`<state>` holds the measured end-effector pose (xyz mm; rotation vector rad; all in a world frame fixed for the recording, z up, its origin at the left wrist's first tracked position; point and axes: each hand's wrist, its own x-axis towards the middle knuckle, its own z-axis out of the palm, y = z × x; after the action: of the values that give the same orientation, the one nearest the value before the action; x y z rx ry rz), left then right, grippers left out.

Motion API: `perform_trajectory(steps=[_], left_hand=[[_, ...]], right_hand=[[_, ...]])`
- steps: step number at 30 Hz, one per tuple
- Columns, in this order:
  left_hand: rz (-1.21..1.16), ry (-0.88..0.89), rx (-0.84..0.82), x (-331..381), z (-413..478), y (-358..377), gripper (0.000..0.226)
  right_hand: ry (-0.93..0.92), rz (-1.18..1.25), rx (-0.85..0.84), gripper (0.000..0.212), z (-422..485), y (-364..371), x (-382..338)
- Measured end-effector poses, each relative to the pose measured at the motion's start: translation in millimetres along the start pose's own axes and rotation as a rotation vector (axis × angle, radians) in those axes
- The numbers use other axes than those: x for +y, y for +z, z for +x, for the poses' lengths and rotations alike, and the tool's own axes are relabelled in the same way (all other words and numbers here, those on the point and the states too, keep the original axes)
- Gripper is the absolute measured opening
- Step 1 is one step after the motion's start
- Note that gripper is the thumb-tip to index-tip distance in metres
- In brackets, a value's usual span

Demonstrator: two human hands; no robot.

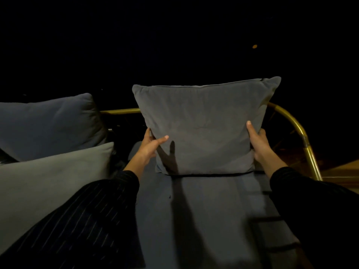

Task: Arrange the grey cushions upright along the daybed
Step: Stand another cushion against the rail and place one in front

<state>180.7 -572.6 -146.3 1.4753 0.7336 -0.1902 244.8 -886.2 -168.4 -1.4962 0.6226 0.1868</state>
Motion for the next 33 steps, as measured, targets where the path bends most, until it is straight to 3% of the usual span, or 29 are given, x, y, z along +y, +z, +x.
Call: perform_trajectory(steps=[8, 12, 18, 23, 27, 31, 33], left_hand=[[-0.046, 0.054, 0.036, 20, 41, 1, 0.101], [-0.121, 0.004, 0.084, 22, 53, 10, 0.099], [-0.157, 0.082, 0.126, 25, 52, 24, 0.097], [-0.118, 0.103, 0.174, 28, 56, 23, 0.104], [0.040, 0.020, 0.301, 21, 54, 25, 0.108], [0.061, 0.045, 0.221, 19, 43, 6, 0.083], [0.177, 0.088, 0.210, 15, 25, -22, 0.070]], right_hand=[[-0.008, -0.111, -0.164, 0.091, 17, -19, -21], [-0.040, -0.079, -0.219, 0.079, 24, -13, -21], [-0.154, 0.025, -0.201, 0.079, 23, -16, -17], [-0.186, -0.034, -0.197, 0.082, 23, -17, -27], [-0.086, -0.081, -0.005, 0.076, 19, -1, -13], [-0.008, -0.123, 0.356, 0.067, -15, 36, 0], [0.012, -0.170, 0.437, 0.061, -40, 58, 13]])
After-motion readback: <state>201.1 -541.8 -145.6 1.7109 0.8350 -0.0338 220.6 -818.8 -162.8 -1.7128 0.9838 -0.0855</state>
